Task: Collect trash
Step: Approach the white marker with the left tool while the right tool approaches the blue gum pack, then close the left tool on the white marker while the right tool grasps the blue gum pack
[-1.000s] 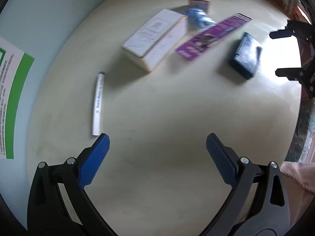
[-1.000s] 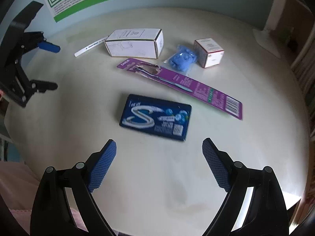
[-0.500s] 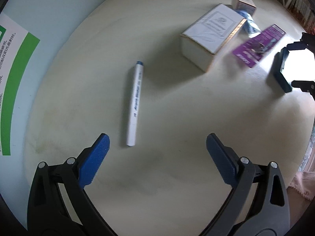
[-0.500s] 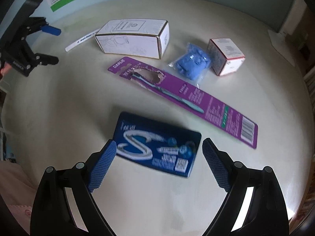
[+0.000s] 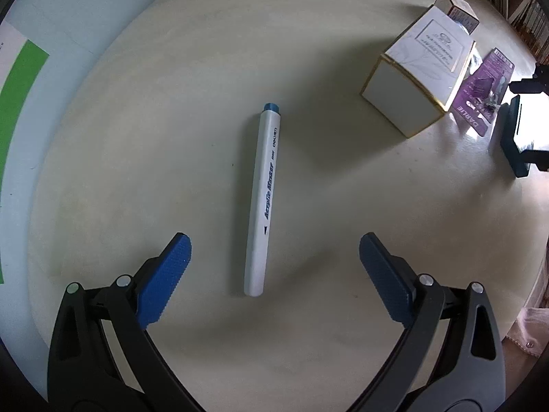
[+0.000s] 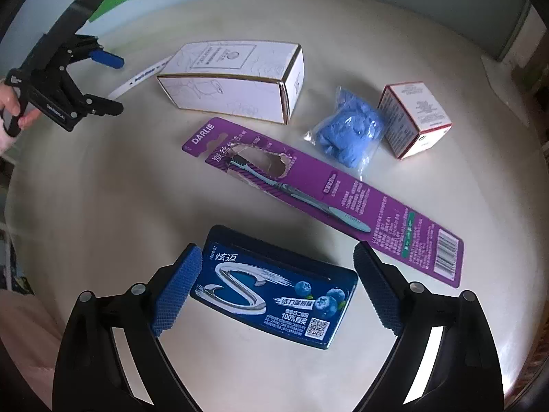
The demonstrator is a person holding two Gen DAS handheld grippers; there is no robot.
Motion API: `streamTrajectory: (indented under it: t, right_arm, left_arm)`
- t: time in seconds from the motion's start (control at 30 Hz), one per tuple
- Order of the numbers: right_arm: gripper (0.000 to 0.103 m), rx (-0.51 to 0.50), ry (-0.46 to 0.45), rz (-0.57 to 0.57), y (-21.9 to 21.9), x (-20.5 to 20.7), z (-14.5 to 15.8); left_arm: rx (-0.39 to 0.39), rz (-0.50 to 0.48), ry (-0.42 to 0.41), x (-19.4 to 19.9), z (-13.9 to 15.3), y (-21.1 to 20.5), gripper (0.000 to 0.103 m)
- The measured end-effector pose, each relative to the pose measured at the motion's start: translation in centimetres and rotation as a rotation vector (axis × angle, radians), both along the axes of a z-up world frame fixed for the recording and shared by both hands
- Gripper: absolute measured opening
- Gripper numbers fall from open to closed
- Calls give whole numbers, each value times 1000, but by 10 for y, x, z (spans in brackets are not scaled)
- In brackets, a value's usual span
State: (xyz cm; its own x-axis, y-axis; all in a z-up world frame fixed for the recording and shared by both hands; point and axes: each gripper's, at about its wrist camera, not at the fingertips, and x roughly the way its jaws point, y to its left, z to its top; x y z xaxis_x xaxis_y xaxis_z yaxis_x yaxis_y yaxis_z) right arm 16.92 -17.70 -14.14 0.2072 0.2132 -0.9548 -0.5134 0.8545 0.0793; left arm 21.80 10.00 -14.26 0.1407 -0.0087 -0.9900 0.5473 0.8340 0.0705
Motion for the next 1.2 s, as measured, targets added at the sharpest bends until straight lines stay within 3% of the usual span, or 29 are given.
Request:
streamTrajectory:
  t: [0.13, 0.2, 0.27, 0.33, 0.4, 0.57, 0.67, 0.73, 0.77, 0.87, 1.07, 1.2]
  right_arm:
    - [91, 18, 16, -41, 5, 3, -5]
    - [91, 23, 9, -53, 5, 2, -5]
    - [91, 27, 2, -59, 5, 2, -5]
    - [90, 37, 1, -68, 4, 0, -4]
    - [86, 46, -2, -75, -4, -1, 0]
    - [58, 81, 2, -105, -17, -2, 9]
    - [57, 73, -2, -99, -18, -4, 11]
    - [60, 69, 6, -99, -19, -4, 11]
    - [64, 64, 6, -99, -18, -5, 11]
    - [84, 67, 10, -87, -19, -6, 14]
    - [88, 54, -4, -42, -26, -20, 15]
    - [89, 36, -13, -1, -28, -29, 16]
  left_arm:
    - [-60, 14, 38, 9, -6, 10, 71]
    - [-80, 20, 41, 10, -5, 12, 65]
    - [-87, 9, 31, 9, -2, 12, 50]
    - [-94, 1, 24, 7, 1, 12, 24]
    - [-109, 5, 34, 6, 2, 15, 11]
    - [-114, -10, 35, -3, 3, 17, 11]
    - [-119, -28, 43, -4, 3, 8, 11]
    - [-118, -46, 44, -12, 5, 5, 11]
    - [-118, -52, 49, 8, 3, -2, 11]
    - [-122, -77, 61, 7, 2, -14, 11]
    - [-116, -106, 77, 5, -1, -23, 11]
    - [-142, -73, 101, 1, 0, -24, 11]
